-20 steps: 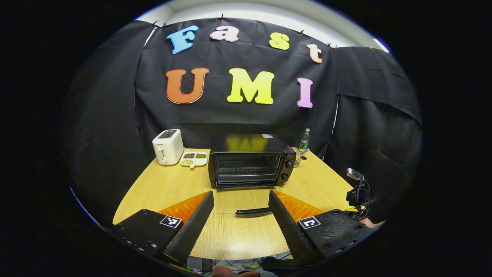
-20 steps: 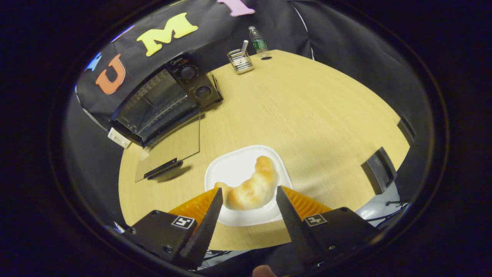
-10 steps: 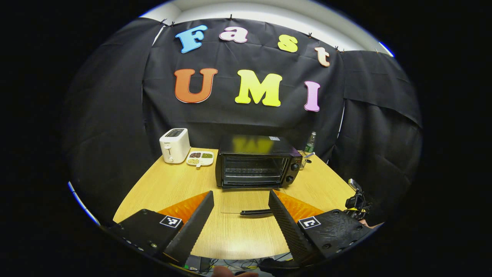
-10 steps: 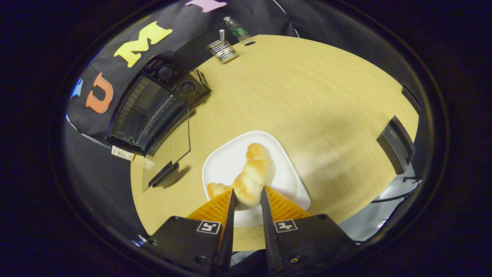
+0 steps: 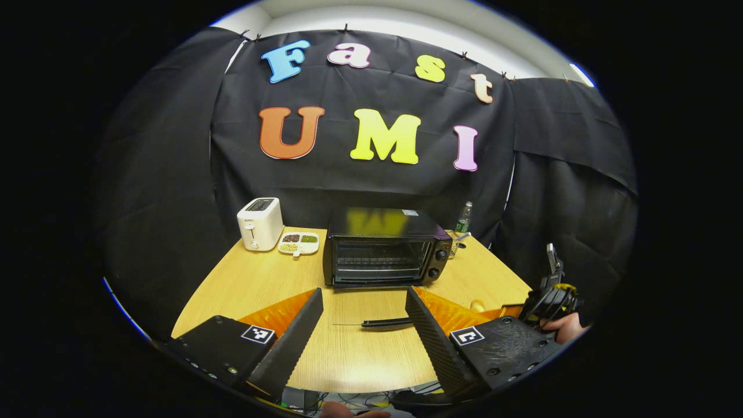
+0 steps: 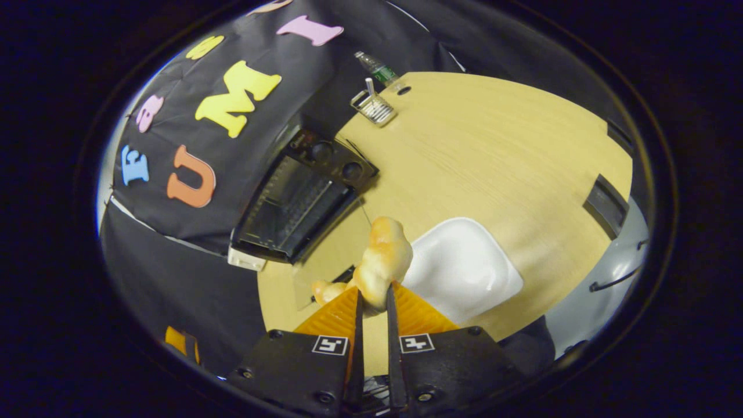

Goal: Open the electric oven with the left hand, put the food in, and close the electric oven.

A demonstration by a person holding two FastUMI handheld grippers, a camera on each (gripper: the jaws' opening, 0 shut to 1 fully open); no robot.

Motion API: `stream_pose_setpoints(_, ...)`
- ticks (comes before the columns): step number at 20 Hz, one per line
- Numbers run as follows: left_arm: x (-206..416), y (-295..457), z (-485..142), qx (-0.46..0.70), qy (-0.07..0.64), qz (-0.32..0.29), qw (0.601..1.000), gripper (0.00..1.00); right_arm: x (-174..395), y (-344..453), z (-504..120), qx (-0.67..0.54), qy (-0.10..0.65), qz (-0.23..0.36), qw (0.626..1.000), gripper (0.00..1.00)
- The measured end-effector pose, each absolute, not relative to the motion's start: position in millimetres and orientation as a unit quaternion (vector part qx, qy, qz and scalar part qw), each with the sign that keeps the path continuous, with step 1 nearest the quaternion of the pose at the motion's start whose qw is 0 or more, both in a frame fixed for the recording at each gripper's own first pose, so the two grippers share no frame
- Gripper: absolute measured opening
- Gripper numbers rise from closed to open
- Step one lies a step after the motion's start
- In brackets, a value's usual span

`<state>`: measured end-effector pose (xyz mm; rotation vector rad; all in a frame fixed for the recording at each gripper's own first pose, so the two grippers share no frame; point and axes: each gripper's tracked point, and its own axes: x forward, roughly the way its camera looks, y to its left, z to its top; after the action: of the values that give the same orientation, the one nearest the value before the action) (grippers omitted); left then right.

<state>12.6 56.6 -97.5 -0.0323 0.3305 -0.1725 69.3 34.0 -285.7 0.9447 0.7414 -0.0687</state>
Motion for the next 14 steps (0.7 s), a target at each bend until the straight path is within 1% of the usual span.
stream_pose_setpoints(1, 12.3, 60.7, -96.6, -0.014, 0.165, -0.084, 0.983, 0.94, 81.9, 41.6, -276.4, 0.452, 0.34, -0.021, 0.824, 0.19)
stream_pose_setpoints(2, 11.6, 66.2, -95.8, -0.013, 0.165, -0.079, 0.983, 0.94, 96.1, 46.6, -267.8, 0.458, 0.33, -0.013, 0.825, 0.17)
stream_pose_setpoints(4, 8.3, 77.9, -92.5, -0.012, 0.165, -0.068, 0.984, 0.94, 125.3, 58.8, -256.1, 0.456, 0.312, 0.002, 0.833, 0.17)
stream_pose_setpoints(6, 7.9, 83.3, -92.4, -0.02, 0.172, -0.053, 0.983, 0.94, 155.8, 74.1, -253.9, 0.451, 0.301, 0.017, 0.84, 0.17)
stream_pose_setpoints(7, 4.8, 90.6, -94.0, -0.026, 0.177, -0.046, 0.983, 0.94, 170.3, 83.3, -254.5, 0.451, 0.298, 0.024, 0.841, 0.21)
stream_pose_setpoints(8, 3.5, 96.5, -94.5, -0.029, 0.181, -0.039, 0.982, 0.95, 185.9, 91.6, -256.9, 0.454, 0.295, 0.028, 0.84, 0.19)
stream_pose_setpoints(9, 0.7, 100.6, -94.9, -0.032, 0.184, -0.032, 0.982, 0.94, 200.7, 98.4, -260.2, 0.459, 0.292, 0.03, 0.839, 0.21)
stream_pose_setpoints(10, -1.0, 105.0, -95.3, -0.034, 0.188, -0.026, 0.981, 0.95, 214.6, 105.0, -264.1, 0.465, 0.29, 0.028, 0.836, 0.19)
stream_pose_setpoints(11, -4.0, 108.8, -97.3, -0.035, 0.193, -0.02, 0.98, 0.94, 228.7, 109.8, -267.9, 0.473, 0.287, 0.025, 0.832, 0.21)
stream_pose_setpoints(13, -6.0, 116.7, -99.0, -0.031, 0.201, -0.007, 0.979, 0.95, 254.2, 116.1, -276.7, 0.489, 0.283, 0.015, 0.825, 0.17)
stream_pose_setpoints(14, -6.3, 119.4, -98.6, -0.029, 0.203, -0.002, 0.979, 0.95, 263.2, 116.4, -281.9, 0.493, 0.28, 0.008, 0.823, 0.21)
